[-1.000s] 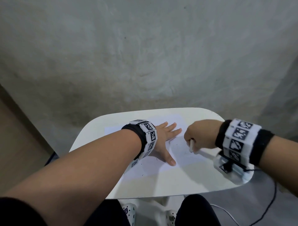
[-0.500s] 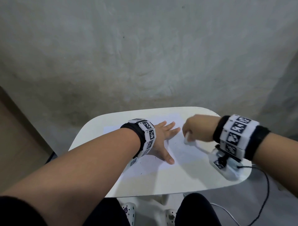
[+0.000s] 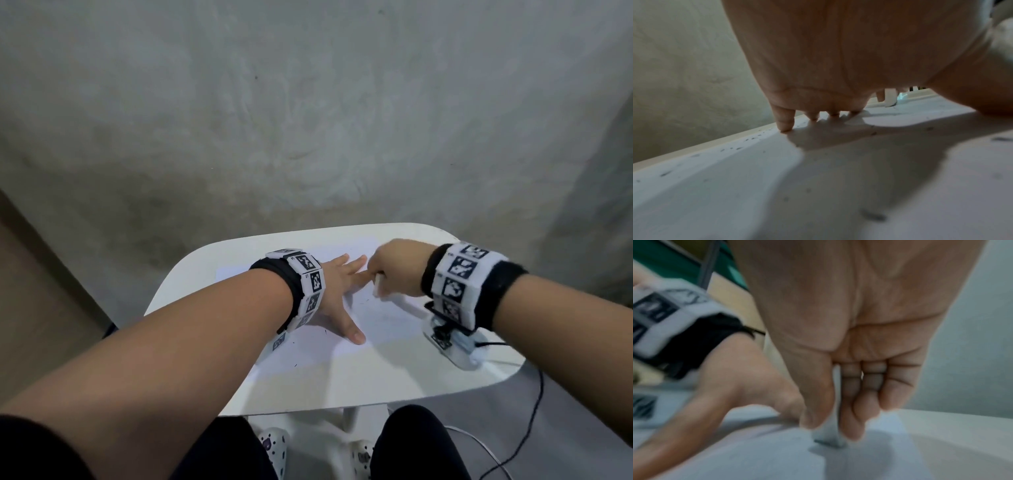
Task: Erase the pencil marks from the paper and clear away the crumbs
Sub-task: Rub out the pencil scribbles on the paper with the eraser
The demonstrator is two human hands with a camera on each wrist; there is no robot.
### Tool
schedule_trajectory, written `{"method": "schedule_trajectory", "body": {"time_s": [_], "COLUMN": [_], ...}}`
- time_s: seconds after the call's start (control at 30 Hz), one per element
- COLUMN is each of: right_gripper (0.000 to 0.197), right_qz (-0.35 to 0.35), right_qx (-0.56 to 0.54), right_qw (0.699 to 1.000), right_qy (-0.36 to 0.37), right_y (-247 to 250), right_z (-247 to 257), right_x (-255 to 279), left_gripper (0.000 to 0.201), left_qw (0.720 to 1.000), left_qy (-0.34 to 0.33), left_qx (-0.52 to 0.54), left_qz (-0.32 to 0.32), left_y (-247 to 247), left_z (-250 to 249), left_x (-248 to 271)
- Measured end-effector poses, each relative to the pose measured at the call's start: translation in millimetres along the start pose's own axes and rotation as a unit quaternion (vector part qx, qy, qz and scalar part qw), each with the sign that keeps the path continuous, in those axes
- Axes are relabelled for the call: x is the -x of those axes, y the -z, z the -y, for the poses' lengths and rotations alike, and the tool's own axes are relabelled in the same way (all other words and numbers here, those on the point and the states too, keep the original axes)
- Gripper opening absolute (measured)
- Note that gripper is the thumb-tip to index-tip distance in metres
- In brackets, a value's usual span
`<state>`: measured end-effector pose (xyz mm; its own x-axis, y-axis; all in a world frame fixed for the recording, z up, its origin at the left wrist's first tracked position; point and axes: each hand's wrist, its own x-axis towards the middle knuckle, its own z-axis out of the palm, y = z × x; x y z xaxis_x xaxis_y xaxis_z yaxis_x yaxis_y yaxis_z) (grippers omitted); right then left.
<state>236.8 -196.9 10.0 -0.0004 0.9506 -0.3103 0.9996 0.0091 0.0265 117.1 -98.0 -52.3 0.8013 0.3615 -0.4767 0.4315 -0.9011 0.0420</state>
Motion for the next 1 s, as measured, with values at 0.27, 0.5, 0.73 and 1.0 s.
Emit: {"method": "schedule_trajectory", "body": {"time_s": [0.27, 0.5, 0.73, 1.0], "right_gripper": [0.024, 0.009, 0.007, 0.015], "right_qz": [0.098, 0.026, 0.043, 0.098], "right_qx": [0.008, 0.042, -0.006, 0.007], "right_qw": [0.995, 0.999, 0.999, 0.994], "right_qy": [0.022, 0.023, -0.001, 0.039], "right_y": [-9.6, -17.3, 2.9, -13.1], "right_z": [3.7, 16.2, 4.5, 16.3], "right_x": [18.7, 11.6, -1.3, 19.9], "left_gripper": [0.126, 0.129, 0.124, 0.126], "left_qw": [1.0, 1.0, 1.0, 1.0], "left_qy": [0.01, 0.007, 0.011, 0.008], "left_qx": [-0.012, 0.002, -0.002, 0.006], "left_qz": [-0.015, -0.026, -0.01, -0.029], "left_y": [-2.3, -2.9, 1.0, -3.7], "left_z": [-4.3, -3.5, -4.2, -6.5], "left_x": [2.3, -0.1, 3.4, 2.6]}}
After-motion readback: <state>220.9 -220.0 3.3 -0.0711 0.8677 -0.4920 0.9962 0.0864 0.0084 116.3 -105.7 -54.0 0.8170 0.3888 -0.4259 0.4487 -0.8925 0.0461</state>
